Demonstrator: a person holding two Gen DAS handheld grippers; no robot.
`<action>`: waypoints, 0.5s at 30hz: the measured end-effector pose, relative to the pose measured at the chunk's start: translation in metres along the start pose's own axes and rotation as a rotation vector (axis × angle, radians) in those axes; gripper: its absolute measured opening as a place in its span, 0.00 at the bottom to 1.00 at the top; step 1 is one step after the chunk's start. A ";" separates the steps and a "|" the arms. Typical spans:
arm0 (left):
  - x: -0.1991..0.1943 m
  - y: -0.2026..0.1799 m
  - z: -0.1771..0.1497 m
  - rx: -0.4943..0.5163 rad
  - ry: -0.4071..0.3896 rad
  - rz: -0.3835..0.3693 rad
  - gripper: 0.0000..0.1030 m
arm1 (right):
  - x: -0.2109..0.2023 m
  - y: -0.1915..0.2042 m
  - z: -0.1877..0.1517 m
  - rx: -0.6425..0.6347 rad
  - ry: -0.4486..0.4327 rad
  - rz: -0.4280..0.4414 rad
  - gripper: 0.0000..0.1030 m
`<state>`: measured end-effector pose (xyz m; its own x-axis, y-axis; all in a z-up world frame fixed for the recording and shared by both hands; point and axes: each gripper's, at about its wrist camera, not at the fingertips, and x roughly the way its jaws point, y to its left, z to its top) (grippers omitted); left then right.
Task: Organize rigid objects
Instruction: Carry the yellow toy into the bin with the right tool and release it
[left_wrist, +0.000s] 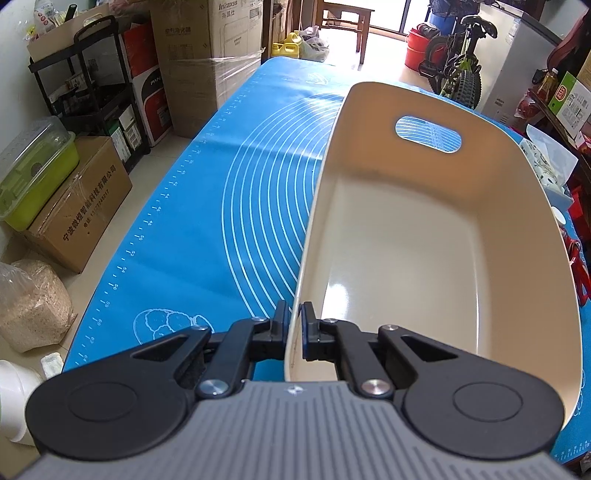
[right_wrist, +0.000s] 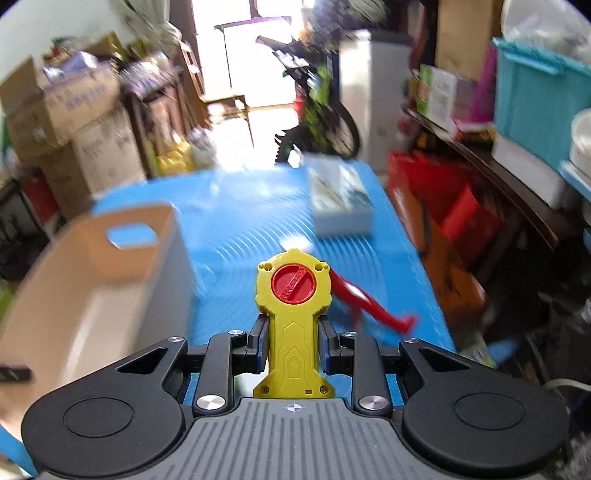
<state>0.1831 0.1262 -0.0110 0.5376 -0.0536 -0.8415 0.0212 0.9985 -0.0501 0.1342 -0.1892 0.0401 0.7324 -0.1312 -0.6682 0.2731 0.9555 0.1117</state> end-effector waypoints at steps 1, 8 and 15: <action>0.000 0.000 0.000 0.000 0.000 0.000 0.08 | -0.001 0.006 0.005 -0.005 -0.009 0.020 0.35; 0.000 0.000 0.000 -0.003 0.001 -0.002 0.08 | 0.012 0.065 0.024 -0.082 -0.023 0.140 0.35; 0.001 -0.001 0.000 -0.008 0.003 -0.005 0.08 | 0.036 0.125 0.013 -0.152 0.052 0.218 0.35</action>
<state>0.1838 0.1255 -0.0114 0.5353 -0.0587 -0.8426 0.0170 0.9981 -0.0587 0.2033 -0.0776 0.0394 0.7298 0.0921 -0.6775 0.0124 0.9889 0.1478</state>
